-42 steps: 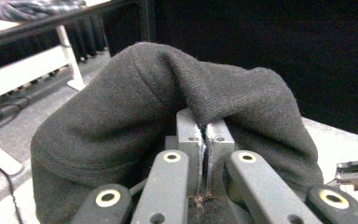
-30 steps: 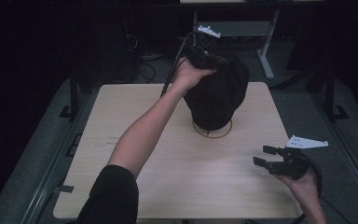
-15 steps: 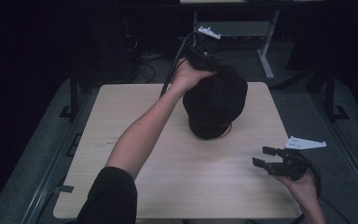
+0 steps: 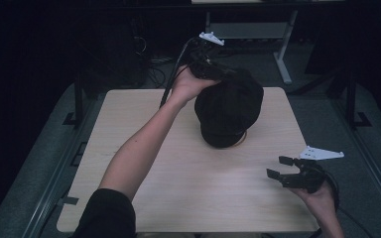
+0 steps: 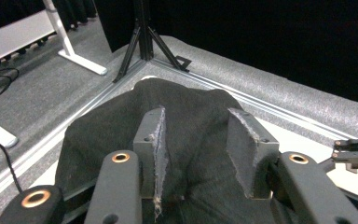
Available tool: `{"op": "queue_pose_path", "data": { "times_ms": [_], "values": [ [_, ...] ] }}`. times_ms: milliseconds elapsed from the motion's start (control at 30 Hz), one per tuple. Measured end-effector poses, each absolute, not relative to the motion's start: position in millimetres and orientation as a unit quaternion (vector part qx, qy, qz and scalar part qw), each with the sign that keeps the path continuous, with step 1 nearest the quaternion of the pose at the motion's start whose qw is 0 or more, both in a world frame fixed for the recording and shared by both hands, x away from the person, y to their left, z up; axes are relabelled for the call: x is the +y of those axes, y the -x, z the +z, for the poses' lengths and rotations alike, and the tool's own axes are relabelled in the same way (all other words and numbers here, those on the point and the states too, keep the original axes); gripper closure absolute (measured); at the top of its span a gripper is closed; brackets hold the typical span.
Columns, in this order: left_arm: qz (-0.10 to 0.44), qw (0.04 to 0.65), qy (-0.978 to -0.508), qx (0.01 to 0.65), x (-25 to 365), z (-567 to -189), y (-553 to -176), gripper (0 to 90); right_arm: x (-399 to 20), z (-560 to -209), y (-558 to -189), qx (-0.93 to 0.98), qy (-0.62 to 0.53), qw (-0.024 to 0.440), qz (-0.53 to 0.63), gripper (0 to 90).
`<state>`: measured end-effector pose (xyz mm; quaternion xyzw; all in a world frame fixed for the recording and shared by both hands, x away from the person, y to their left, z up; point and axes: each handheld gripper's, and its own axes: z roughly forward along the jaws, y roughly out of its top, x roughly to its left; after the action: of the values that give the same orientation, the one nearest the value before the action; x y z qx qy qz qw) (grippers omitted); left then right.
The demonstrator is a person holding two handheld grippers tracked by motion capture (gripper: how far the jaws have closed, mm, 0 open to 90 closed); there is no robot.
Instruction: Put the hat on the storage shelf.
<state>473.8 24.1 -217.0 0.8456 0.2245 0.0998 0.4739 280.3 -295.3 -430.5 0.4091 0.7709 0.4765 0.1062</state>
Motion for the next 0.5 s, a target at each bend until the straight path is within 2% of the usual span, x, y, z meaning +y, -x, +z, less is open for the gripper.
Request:
{"op": "queue_pose_path", "data": {
  "times_ms": [100,500],
  "values": [
    [0.099,0.478,-0.842,0.227,32.7,-218.1,-469.2,53.2,-293.4,-431.3,-280.1,0.768,-0.416,0.110,0.474,18.8],
    [0.090,0.484,-0.836,0.241,66.4,-228.2,-449.6,48.3,-285.3,-432.5,-280.5,0.772,-0.416,0.125,0.465,17.8]
  ]
}}
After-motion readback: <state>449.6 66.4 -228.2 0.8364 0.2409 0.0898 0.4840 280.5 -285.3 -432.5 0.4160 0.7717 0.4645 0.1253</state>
